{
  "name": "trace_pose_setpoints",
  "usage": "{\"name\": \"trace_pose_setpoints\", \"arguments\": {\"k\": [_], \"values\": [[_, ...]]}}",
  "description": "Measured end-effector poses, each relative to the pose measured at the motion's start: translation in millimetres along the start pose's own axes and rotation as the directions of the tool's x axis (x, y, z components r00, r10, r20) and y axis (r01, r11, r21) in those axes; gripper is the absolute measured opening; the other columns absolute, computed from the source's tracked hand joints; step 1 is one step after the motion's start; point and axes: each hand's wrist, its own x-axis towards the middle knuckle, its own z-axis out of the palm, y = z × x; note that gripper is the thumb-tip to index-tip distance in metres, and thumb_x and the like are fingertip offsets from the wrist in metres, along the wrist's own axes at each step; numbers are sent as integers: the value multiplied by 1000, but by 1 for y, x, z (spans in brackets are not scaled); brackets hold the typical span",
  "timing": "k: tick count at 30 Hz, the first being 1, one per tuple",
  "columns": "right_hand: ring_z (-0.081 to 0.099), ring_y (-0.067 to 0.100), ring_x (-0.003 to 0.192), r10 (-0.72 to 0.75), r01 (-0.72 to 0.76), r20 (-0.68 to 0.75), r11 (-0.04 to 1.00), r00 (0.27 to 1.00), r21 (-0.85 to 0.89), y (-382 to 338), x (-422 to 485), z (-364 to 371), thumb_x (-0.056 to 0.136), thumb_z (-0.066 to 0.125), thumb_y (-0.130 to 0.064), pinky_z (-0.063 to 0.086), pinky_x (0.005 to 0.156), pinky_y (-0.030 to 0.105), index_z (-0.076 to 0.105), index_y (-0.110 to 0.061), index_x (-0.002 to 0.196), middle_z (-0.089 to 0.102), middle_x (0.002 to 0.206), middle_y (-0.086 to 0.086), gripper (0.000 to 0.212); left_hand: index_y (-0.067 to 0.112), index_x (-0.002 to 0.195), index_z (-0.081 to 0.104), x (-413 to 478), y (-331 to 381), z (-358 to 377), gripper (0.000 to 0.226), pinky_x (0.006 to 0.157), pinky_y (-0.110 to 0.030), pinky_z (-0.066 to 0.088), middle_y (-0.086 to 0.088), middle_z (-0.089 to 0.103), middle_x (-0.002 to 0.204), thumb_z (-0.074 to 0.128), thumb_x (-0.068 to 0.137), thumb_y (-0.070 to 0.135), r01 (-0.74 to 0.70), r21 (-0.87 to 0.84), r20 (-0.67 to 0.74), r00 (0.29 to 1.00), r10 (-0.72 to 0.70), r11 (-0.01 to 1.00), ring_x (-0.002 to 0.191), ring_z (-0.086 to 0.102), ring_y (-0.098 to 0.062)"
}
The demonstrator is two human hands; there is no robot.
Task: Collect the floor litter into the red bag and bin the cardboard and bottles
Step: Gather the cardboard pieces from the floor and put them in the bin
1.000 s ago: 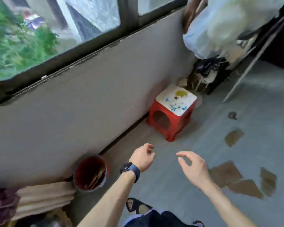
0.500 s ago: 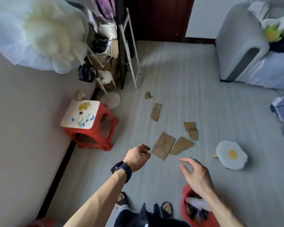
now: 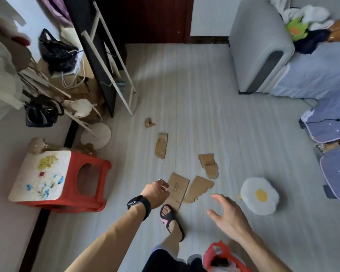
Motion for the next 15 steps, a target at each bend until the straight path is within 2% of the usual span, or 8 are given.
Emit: {"name": "trace_pose_setpoints", "arguments": {"k": [6, 12, 15], "values": [[45, 16, 131, 106, -96, 99, 990, 989, -100, 11, 117, -17, 89, 61, -51, 41, 102, 29, 32, -30, 149, 50, 142, -5, 69, 31, 121, 58, 113, 23, -8, 33, 88, -30, 52, 1, 63, 122, 57, 89, 31, 78, 79, 78, 993, -84, 994, 104, 61, -21], [52, 19, 120, 208, -182, 137, 966, 968, -182, 59, 240, 4, 83, 65, -53, 49, 93, 32, 38, -30, 143, 56, 132, -3, 69, 33, 130, 51, 221, 12, 21, 46, 95, -38, 50, -1, 54, 130, 58, 85, 37, 112, 234, 126, 981, -145, 966, 115, 56, -23], [53, 23, 121, 267, -217, 184, 943, 946, -254, 102, 315, 34, 79, 66, -55, 51, 92, 35, 38, -29, 142, 54, 133, 1, 73, 34, 134, 49, 288, -6, 46, 48, 95, -37, 49, 1, 52, 133, 57, 87, 35, 115, 282, 120, 981, -154, 952, 119, 53, -24]]}}
